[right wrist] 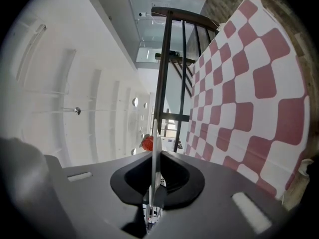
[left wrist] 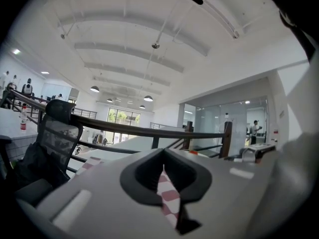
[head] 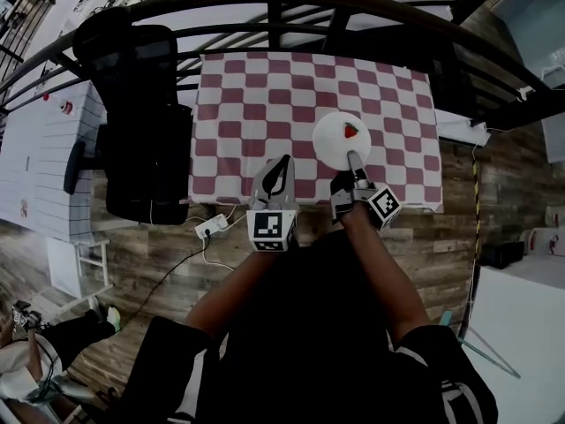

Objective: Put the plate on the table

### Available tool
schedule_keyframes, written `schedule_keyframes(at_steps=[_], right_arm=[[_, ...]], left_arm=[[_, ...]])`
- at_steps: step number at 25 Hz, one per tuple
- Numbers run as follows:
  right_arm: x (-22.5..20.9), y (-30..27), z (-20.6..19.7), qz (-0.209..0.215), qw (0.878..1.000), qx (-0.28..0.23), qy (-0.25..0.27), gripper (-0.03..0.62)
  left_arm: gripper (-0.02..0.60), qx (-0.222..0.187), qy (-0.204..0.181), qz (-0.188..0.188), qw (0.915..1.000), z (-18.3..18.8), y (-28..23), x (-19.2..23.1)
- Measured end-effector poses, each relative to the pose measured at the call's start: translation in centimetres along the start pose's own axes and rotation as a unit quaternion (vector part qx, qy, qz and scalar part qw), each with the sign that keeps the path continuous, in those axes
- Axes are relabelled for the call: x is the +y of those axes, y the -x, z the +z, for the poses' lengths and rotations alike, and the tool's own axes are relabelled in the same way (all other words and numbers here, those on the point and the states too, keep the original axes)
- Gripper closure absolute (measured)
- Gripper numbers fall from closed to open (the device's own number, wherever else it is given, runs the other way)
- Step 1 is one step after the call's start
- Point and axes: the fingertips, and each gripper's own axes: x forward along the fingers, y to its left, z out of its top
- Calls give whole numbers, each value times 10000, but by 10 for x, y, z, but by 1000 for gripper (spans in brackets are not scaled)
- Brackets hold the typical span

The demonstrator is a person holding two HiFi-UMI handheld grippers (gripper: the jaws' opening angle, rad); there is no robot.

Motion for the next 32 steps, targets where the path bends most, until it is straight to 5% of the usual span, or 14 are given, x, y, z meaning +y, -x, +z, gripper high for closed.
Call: schedule_keyframes(at_steps=[13,23,32], right_arm=[[-85,-66,14,192,9991,368,31,577],[-168,-98,5,-297,9948,976,-45,574],[-194,-121,-6,-625,9868,1492,-15,576]], left_arm=[[572,470,-139,-157,9987,-28,-55,24],[572,1034,-109,-16,9946,-47,-82,49],[572,1136,-17,148,9934,-52,-110,64]])
